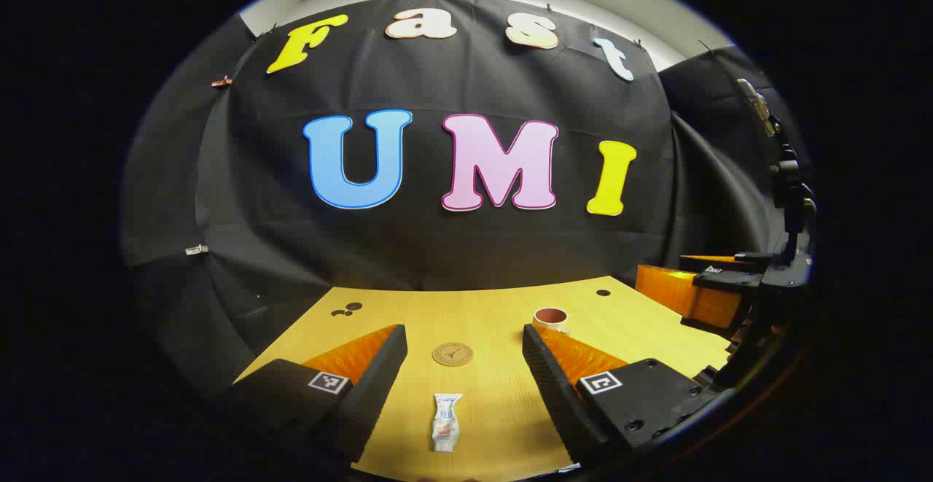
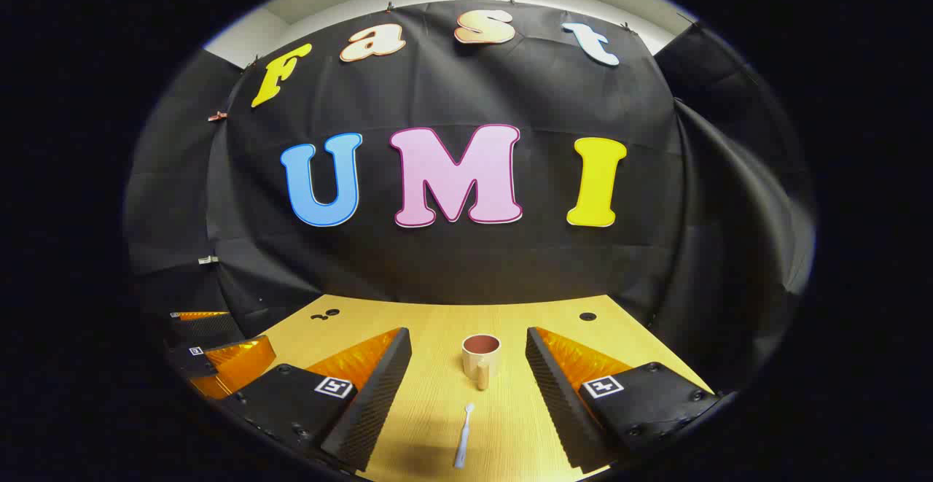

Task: Put the toothbrush and toothpaste on the desktop into the cup, then pick up the cup and place it on the coaster on the desktop.

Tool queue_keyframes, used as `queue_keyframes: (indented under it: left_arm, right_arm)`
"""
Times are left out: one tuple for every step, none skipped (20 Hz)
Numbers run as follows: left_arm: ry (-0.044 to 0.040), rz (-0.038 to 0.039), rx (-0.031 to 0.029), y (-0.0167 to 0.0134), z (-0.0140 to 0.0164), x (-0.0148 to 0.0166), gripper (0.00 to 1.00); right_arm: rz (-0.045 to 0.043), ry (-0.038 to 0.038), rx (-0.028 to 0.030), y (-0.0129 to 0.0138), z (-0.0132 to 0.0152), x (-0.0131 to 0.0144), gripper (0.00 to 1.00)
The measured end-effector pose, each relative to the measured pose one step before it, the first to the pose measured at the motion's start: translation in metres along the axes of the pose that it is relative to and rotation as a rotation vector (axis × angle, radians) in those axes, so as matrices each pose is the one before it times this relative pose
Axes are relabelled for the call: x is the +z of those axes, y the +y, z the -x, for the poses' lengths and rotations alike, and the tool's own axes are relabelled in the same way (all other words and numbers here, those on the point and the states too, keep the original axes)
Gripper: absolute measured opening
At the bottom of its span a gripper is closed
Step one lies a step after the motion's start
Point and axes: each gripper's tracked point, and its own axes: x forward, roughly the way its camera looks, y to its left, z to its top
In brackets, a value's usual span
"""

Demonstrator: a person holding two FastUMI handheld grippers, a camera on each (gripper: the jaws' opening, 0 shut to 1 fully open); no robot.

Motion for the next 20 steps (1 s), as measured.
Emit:
queue_keyframes:
  left_arm:
    - [0.00234,0.00384,0.00166,0.00073,-0.00029,-0.00150,0.99]
    - [0.00332,0.00465,0.00144,0.00035,-0.00016,-0.00066,0.99]
    - [0.00503,0.00241,0.00378,0.00041,-0.00109,-0.00262,0.99]
    - [0.00558,0.00242,0.00191,0.00089,-0.00039,-0.00161,0.99]
    - [0.00468,0.00477,0.00129,0.00033,-0.00004,-0.00220,0.99]
    - [0.00137,0.00445,0.00134,0.00088,-0.00005,-0.00036,0.99]
    - [0.00339,0.00111,0.00362,0.00093,-0.00028,-0.00188,0.99]
    - [0.00444,-0.00073,0.00503,0.00160,-0.00050,-0.00152,0.99]
    - [0.00133,0.00065,0.00282,0.00130,-0.00054,-0.00035,0.99]
    - [0.00154,0.00111,0.00060,0.00040,-0.00079,0.00016,0.99]
    - [0.00155,-0.00391,0.00063,-0.00076,-0.00059,-0.00252,0.99]
    - [0.00139,-0.01066,-0.00008,-0.00009,-0.00101,-0.00153,0.99]
    - [0.00578,-0.01288,-0.00044,-0.00092,-0.00049,-0.00364,0.99]
    - [0.00488,-0.00799,-0.00282,-0.00099,-0.00122,-0.00201,0.99]
    - [0.00345,-0.00294,-0.00538,-0.00088,-0.00116,-0.00193,0.99]
    - [0.00581,0.00057,-0.00425,-0.00035,-0.00149,-0.00059,0.99]
    - [0.00788,0.00425,-0.00318,-0.00009,-0.00009,-0.00300,0.99]
    - [0.00938,0.00684,-0.00336,-0.00047,-0.00090,-0.00259,0.99]
    - [0.01179,0.00203,-0.00363,-0.00078,-0.00154,-0.00566,0.99]
    - [0.01345,-0.00523,-0.00307,-0.00028,-0.00180,-0.00450,0.99]
  right_arm:
    - [0.00048,0.00642,0.00230,0.00030,-0.00018,-0.00215,0.97]
    - [0.00178,0.00699,0.00319,0.00053,0.00014,-0.00250,0.97]
    - [0.00107,0.00857,0.00405,0.00042,-0.00105,-0.00265,0.97]
    - [0.00232,0.00679,0.00106,0.00030,0.00061,-0.00185,0.97]
    - [0.00292,-0.00041,0.00034,-0.00048,-0.00075,0.00042,0.97]
    - [0.00176,-0.00054,0.00209,0.00091,0.00022,-0.00018,0.97]
    - [0.00079,0.00227,0.00438,0.00099,-0.00117,-0.00057,0.97]
    - [-0.00058,0.00440,0.00572,0.00197,-0.00034,-0.00243,0.97]
    - [-0.00102,0.00335,0.00597,0.00182,-0.00037,-0.00106,0.97]
    - [0.00056,0.00415,0.00404,0.00095,-0.00081,-0.00107,0.97]
    - [-0.00021,0.00553,0.00291,0.00077,-0.00018,-0.00126,0.97]
    - [-0.00222,0.00335,0.00396,0.00199,-0.00030,-0.00066,0.97]
    - [-0.00032,0.00274,0.00457,0.00206,0.00006,-0.00081,0.97]
    - [0.00321,0.00164,0.00714,0.00225,-0.00096,-0.00043,0.97]
    - [0.00639,0.00408,0.00599,0.00229,-0.00109,-0.00139,0.97]
    - [0.00515,0.00557,0.00479,0.00060,-0.00187,-0.00160,0.97]
    - [-0.00029,0.00441,0.00428,0.00096,-0.00088,-0.00156,0.97]
    - [-0.00394,0.00522,0.00168,-0.00046,-0.00178,-0.00139,0.97]
    - [-0.00535,0.00428,-0.00066,-0.00099,-0.00199,-0.00090,0.97]
    - [-0.00651,0.00734,-0.00244,-0.00094,-0.00275,-0.00190,0.97]
